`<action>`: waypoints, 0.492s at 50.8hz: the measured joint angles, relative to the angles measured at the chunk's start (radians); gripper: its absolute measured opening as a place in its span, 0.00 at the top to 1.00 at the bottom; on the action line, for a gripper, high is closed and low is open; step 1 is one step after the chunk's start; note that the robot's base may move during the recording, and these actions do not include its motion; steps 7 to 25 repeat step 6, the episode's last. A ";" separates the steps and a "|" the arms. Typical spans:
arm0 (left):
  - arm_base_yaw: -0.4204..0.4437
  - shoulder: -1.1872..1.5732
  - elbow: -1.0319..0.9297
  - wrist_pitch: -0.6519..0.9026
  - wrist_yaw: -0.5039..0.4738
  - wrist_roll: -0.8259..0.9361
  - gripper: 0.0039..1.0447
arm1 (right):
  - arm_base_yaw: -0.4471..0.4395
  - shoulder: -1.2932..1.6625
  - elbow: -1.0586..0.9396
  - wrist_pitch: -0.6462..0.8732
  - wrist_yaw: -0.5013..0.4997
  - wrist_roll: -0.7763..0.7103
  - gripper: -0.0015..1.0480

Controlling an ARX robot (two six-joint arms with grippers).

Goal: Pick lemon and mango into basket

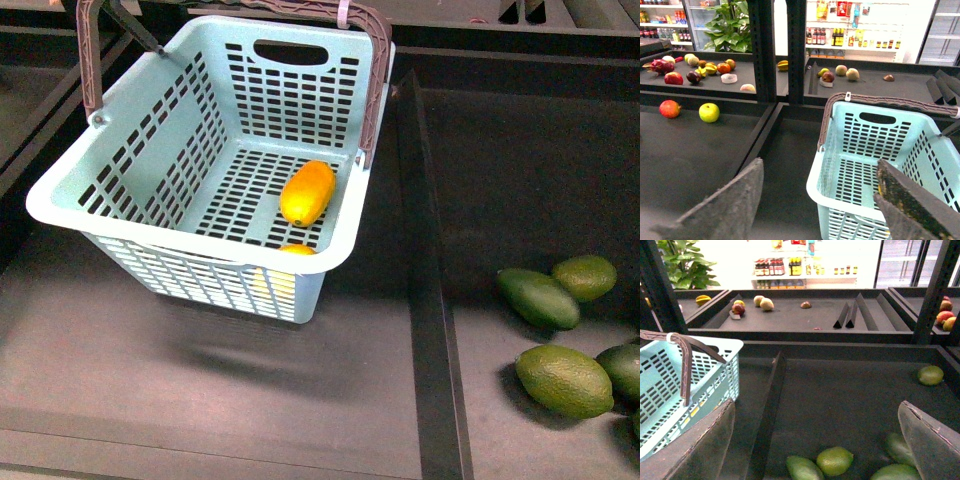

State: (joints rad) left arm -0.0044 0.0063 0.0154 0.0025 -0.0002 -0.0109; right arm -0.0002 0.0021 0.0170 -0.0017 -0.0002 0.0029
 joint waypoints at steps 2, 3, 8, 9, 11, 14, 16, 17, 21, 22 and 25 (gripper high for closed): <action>0.000 0.000 0.000 0.000 0.000 0.000 0.25 | 0.000 0.000 0.000 0.000 0.000 0.000 0.08; 0.000 0.000 0.000 0.000 0.000 0.000 0.21 | 0.000 0.000 0.000 0.000 0.000 0.000 0.08; 0.000 0.000 0.000 0.000 0.000 0.000 0.11 | 0.000 0.000 0.000 0.000 0.000 0.000 0.08; 0.000 0.000 0.000 0.000 0.000 0.000 0.11 | 0.000 0.000 0.000 0.000 0.000 0.000 0.08; 0.000 0.000 0.000 0.000 0.000 0.000 0.11 | 0.000 0.000 0.000 0.000 0.000 0.000 0.08; 0.000 0.000 0.000 0.000 0.000 0.000 0.11 | 0.000 0.000 0.000 0.000 0.000 0.000 0.08; 0.000 0.000 0.000 0.000 0.000 0.000 0.11 | 0.000 0.000 0.000 0.000 0.000 0.000 0.08; 0.000 0.000 0.000 0.000 0.000 0.000 0.11 | 0.000 0.000 0.000 0.000 0.000 0.000 0.08; 0.000 0.000 0.000 0.000 0.000 0.000 0.11 | 0.000 0.000 0.000 0.000 0.000 0.000 0.08; 0.000 0.000 0.000 0.000 0.000 0.000 0.11 | 0.000 0.000 0.000 0.000 0.000 0.000 0.08; 0.000 0.000 0.000 0.000 0.000 0.000 0.11 | 0.000 0.000 0.000 0.000 0.000 0.000 0.08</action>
